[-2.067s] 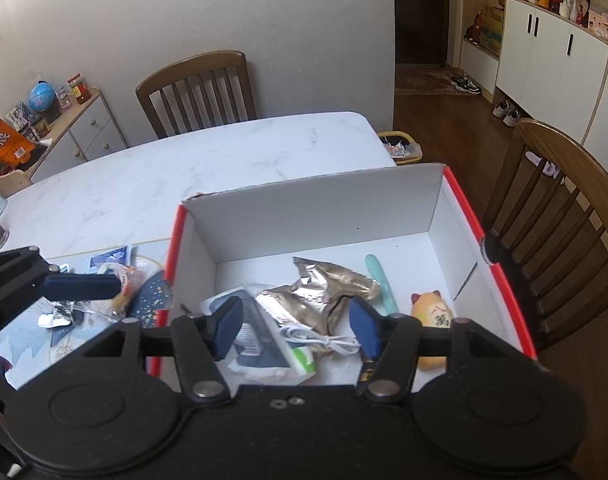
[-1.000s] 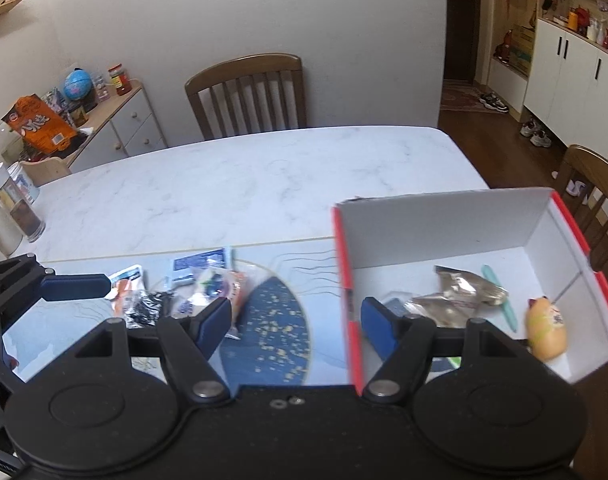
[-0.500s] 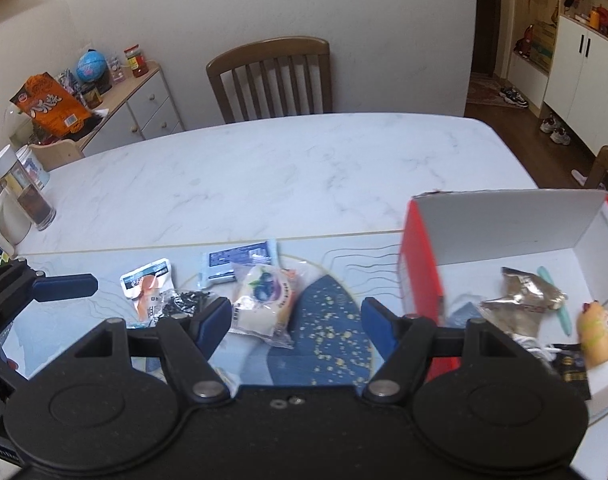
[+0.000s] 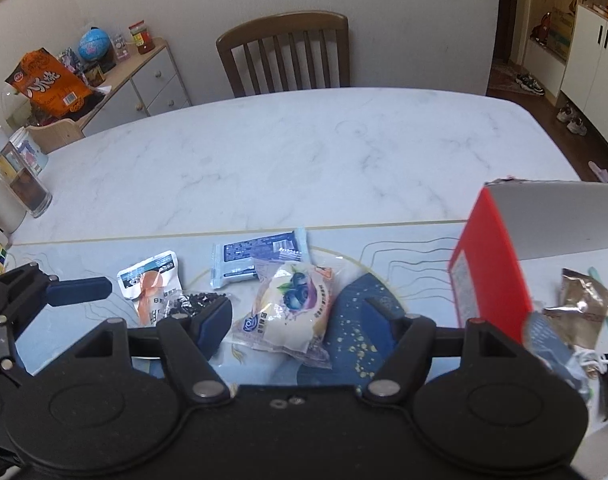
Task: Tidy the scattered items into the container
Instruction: 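Lower the right gripper onto the blueberry bread bag while the left gripper closes on the black seaweed packet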
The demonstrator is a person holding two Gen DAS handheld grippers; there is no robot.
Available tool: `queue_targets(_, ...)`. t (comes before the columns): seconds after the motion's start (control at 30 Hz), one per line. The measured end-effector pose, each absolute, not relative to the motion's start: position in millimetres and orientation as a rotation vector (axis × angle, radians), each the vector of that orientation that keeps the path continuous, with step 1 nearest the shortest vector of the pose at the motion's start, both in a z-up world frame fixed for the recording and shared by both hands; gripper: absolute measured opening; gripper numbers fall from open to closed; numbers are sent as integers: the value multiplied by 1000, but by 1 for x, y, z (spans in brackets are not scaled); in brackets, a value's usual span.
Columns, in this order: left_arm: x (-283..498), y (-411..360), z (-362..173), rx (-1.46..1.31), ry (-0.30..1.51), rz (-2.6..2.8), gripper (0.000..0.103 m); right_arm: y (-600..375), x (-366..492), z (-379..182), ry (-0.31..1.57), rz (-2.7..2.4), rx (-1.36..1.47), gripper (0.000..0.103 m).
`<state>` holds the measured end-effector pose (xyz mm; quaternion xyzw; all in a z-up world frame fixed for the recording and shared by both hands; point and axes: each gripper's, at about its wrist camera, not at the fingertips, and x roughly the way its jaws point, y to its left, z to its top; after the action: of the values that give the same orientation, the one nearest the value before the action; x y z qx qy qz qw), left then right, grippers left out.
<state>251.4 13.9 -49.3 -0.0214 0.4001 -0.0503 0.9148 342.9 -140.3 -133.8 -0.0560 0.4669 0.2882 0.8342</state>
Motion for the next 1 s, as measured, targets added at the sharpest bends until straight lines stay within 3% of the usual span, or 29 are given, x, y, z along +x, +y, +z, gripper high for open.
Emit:
queue_targets(0.67, 280, 25, -91, -34, 863, -107, 101, -113, 373, -182, 1080, 601, -132, 71)
queue_targets(1.0, 283, 24, -105, -13, 888, -106, 86, -109, 378, -198, 1112, 597, -137, 70)
